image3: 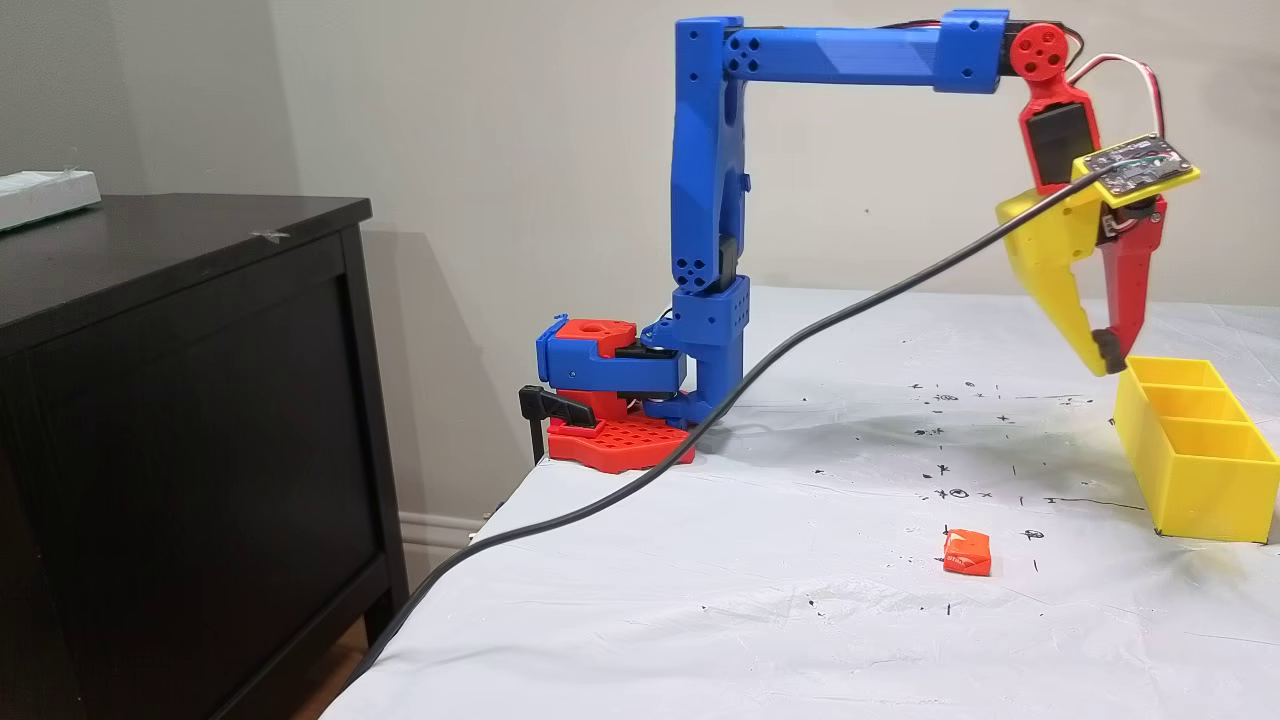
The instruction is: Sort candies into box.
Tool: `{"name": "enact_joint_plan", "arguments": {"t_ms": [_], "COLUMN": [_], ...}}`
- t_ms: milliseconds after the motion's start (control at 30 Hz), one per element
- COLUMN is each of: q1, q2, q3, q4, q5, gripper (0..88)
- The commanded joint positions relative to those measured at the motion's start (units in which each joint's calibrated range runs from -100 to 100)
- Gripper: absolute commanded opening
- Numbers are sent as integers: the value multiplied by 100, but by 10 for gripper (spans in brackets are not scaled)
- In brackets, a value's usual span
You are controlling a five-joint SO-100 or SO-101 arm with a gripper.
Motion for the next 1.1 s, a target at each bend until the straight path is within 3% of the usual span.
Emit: {"name": "enact_joint_plan", "arguments": {"t_ms": [0, 333, 733, 900, 1067], "q1": [451, 1547, 2208, 2389, 2480], "q2": [-433, 932, 754, 644, 457], "q3": [-1, -1348, -611, -110, 418], "q4": [150, 1117, 1076, 838, 601], "q5": [220, 1006, 1465, 1519, 1617], "gripper": [2, 2, 13, 101, 268]}}
